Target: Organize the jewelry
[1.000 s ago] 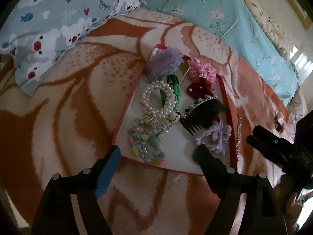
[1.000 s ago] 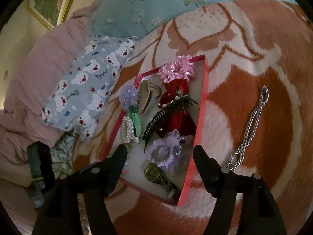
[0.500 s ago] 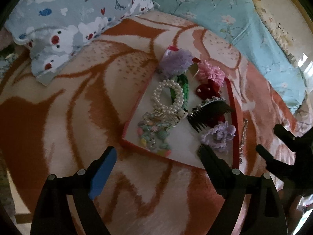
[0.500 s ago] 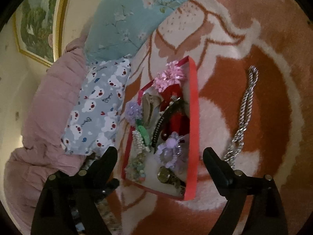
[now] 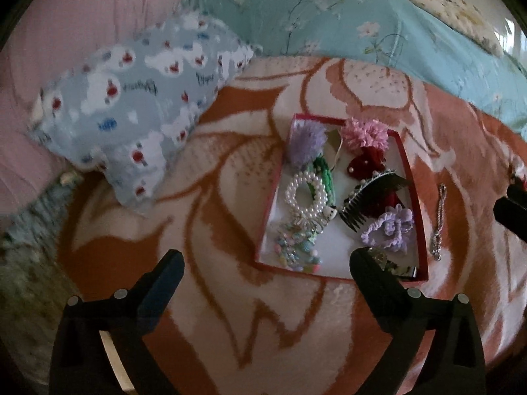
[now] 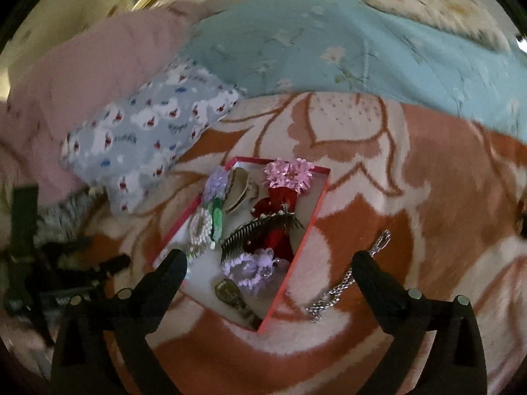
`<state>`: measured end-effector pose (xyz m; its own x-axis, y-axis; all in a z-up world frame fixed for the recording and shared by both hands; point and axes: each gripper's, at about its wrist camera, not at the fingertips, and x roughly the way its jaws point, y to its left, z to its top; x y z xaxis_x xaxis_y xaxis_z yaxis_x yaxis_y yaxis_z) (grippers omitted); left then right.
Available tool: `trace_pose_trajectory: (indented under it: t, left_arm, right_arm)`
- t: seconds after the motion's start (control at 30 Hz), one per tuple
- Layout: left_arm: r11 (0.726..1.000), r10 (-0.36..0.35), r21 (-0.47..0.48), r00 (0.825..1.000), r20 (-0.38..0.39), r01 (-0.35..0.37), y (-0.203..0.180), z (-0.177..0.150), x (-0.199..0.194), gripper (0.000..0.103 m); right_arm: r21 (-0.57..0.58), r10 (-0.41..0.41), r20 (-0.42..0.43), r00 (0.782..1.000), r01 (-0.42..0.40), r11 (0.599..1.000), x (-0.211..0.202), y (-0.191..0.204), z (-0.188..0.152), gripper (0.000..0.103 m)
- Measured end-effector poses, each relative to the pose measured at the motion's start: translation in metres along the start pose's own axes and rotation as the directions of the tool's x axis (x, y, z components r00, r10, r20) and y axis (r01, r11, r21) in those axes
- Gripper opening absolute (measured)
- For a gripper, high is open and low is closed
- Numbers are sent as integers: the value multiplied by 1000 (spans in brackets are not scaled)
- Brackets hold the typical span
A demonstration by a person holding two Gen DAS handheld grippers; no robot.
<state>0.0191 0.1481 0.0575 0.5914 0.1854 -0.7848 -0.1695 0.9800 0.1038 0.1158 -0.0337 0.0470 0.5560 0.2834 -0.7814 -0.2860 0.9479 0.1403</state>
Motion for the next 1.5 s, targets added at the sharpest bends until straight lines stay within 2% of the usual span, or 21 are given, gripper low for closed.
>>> trace_pose_trajectory:
  t: [0.23, 0.47, 0.63, 0.97, 1.5]
  left_arm:
    - [999, -3, 41, 1000, 22, 2, -2, 1, -25, 102]
    - [999, -24, 23, 997, -75, 26, 1, -1, 13, 102]
    - [1000, -27, 2, 994, -108, 28, 4, 2, 36, 102]
    - [999, -32, 1, 996, -89, 32, -3, 0, 46, 102]
    - [999, -29, 15, 997, -69, 30, -11, -2, 37, 102]
  right_arm:
    - [-63, 32, -74, 997, -36, 997, -5, 13, 1, 103]
    - [-55, 30, -139, 990, -38, 998, 21, 11, -10, 103]
    - [-45, 31, -168, 985, -39, 998, 33, 11, -15, 103]
    - [-33, 34, -215, 976, -42, 999, 54, 12, -22, 103]
    - [-5, 39, -216, 976, -41, 999, 57, 5, -22, 103]
